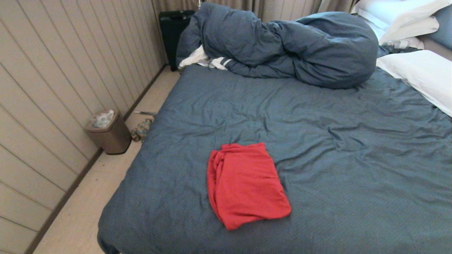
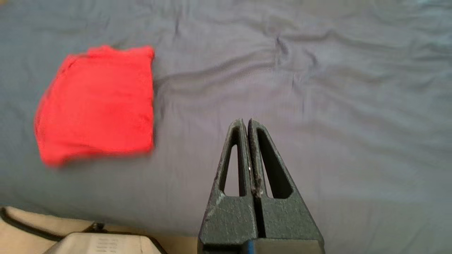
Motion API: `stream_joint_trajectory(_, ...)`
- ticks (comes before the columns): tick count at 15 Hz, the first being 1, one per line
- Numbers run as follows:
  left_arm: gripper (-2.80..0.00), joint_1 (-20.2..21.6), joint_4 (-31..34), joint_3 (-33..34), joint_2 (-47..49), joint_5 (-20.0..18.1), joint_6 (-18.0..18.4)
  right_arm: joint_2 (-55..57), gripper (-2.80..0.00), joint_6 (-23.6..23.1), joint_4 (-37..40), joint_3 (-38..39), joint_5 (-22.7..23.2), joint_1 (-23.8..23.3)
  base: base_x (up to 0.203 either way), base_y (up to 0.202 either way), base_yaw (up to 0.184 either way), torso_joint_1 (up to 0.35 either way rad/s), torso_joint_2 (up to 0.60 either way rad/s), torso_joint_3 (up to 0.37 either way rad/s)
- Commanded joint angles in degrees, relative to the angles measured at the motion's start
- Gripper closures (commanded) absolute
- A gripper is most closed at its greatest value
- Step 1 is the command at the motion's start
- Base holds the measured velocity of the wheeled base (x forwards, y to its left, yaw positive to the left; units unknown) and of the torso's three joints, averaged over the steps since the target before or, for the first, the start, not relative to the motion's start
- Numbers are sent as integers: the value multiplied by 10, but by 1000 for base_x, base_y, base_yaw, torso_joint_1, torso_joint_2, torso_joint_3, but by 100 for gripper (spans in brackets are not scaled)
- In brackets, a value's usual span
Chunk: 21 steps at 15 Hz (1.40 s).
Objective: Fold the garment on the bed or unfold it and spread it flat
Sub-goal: Unford the red T-shirt
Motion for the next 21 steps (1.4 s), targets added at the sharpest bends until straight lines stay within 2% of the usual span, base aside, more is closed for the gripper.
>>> stream_joint_trajectory(1, 0, 0, 2, -11, 11, 0, 0, 165, 0, 0, 3, -87, 1, 6, 0, 0, 0, 0, 0, 0)
stream_joint_trajectory(3, 0, 0, 14, -66, 71, 1, -2, 276, 0, 3, 9, -168, 1, 26, 0, 0, 0, 0, 0, 0)
stream_joint_trajectory(5, 0, 0, 19, -120, 160, 0, -7, 375, 0, 16, 27, -232, -5, 66, 0, 0, 0, 0, 0, 0)
stream_joint_trajectory(6, 0, 0, 19, -147, 210, -2, -15, 422, 0, 31, 41, -260, -17, 99, 0, 0, 0, 0, 0, 0)
stream_joint_trajectory(8, 0, 0, 20, -202, 318, -12, -40, 516, 0, 60, 60, -302, -71, 187, 0, 0, 0, 0, 0, 0)
stream_joint_trajectory(11, 0, 0, 22, -263, 434, -62, -66, 623, 0, 79, 71, -359, -129, 297, 0, 0, 0, 0, 0, 0)
stream_joint_trajectory(15, 0, -4, 29, -303, 546, -104, -80, 733, 0, 83, 127, -456, -142, 366, 0, 0, 0, 0, 0, 0)
stream_joint_trajectory(17, 0, -37, 29, -307, 583, -112, -87, 780, 0, 82, 148, -486, -144, 391, 0, 0, 0, 0, 0, 0)
stream_joint_trajectory(20, 0, -105, 27, -324, 632, -113, -147, 845, 0, 80, 153, -519, -144, 426, 0, 0, 0, 0, 0, 0)
stream_joint_trajectory(21, 0, -119, 27, -328, 638, -113, -157, 865, 0, 79, 155, -533, -145, 433, 0, 0, 0, 0, 0, 0)
